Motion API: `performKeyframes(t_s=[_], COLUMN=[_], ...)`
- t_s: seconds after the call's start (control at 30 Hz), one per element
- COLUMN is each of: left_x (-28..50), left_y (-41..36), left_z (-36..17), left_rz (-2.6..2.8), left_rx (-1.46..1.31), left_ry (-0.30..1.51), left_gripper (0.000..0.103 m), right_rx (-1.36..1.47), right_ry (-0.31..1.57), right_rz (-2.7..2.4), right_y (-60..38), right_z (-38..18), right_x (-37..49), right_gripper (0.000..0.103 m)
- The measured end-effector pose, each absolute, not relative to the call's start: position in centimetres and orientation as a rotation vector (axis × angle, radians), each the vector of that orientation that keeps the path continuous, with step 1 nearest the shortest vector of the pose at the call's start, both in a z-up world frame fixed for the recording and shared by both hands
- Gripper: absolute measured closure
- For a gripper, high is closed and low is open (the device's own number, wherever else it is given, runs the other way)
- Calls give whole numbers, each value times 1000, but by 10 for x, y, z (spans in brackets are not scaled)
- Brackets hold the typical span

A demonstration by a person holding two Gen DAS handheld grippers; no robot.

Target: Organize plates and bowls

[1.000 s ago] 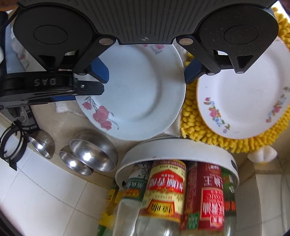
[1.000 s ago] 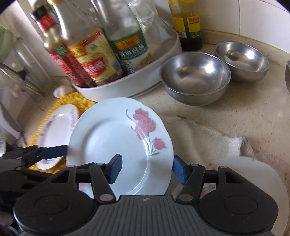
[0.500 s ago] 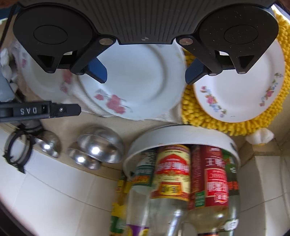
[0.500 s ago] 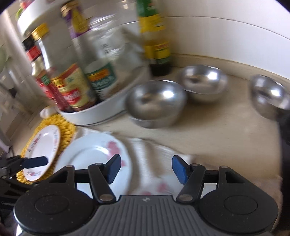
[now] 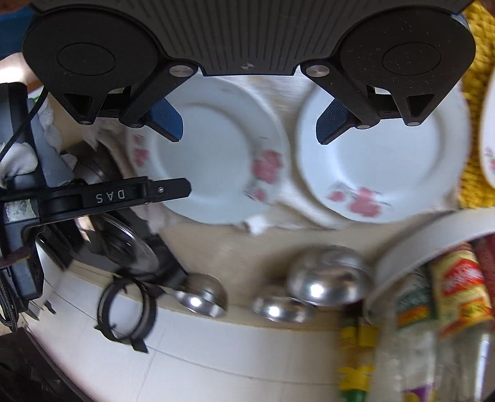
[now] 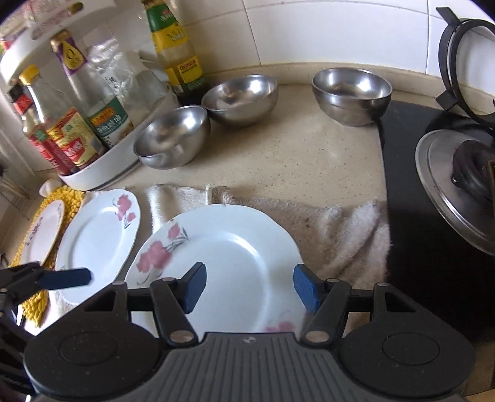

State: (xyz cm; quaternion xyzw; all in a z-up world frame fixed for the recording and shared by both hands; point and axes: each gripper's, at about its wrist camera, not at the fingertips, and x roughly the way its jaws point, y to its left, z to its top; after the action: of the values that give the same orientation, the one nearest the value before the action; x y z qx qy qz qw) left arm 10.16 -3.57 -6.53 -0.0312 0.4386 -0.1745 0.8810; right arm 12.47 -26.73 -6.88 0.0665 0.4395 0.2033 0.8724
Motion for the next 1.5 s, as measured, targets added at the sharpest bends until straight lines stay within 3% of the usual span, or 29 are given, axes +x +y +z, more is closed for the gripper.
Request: performKeyframes(t_s=[0.53, 0.9, 1.5], left_x=[108, 104, 119], left_y=[-78, -67, -79], left_z=[-87, -92, -97], left_rz=[-276, -188, -143], left_rx=[-129, -199, -109], left_ry=[954, 987, 978], left_gripper=[7, 7, 9], right_rx=[142, 132, 65], right_ry=[952, 943, 942], right_rz=[546, 597, 598], right_y=[-286, -287, -284], right_z=[-90, -91, -92], right_x=[138, 140, 130], right_gripper=[28, 28, 32])
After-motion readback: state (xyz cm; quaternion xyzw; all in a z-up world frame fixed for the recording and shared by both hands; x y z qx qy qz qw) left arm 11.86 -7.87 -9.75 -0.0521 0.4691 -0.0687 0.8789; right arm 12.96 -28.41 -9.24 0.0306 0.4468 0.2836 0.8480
